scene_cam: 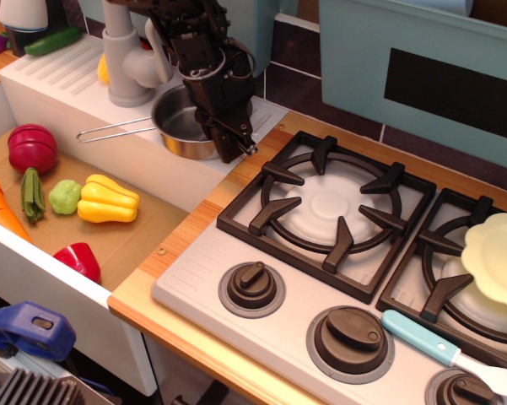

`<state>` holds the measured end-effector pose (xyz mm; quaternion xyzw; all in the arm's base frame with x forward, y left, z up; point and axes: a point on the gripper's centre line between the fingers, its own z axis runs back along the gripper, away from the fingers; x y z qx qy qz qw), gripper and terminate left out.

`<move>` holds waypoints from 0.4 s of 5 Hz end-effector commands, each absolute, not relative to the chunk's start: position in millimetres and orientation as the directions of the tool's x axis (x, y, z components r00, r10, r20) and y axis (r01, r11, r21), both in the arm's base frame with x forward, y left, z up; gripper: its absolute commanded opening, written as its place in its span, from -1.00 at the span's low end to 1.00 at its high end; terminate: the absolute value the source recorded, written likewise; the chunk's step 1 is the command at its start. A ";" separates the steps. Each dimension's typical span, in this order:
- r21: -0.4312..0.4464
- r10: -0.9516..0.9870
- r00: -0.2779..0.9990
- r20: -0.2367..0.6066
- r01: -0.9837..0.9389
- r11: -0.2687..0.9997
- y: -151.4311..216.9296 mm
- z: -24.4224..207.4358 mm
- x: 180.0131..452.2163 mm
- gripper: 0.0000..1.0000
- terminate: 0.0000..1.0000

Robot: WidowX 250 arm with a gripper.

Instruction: Put pot or pan on stove

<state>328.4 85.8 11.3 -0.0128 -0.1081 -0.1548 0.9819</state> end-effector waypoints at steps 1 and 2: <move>0.040 -0.230 0.952 0.203 0.226 0.973 72.4 58.5 329.2 -1.00 -1.00; 0.084 -0.188 0.964 0.191 0.174 0.981 46.7 77.3 322.0 -1.00 -1.00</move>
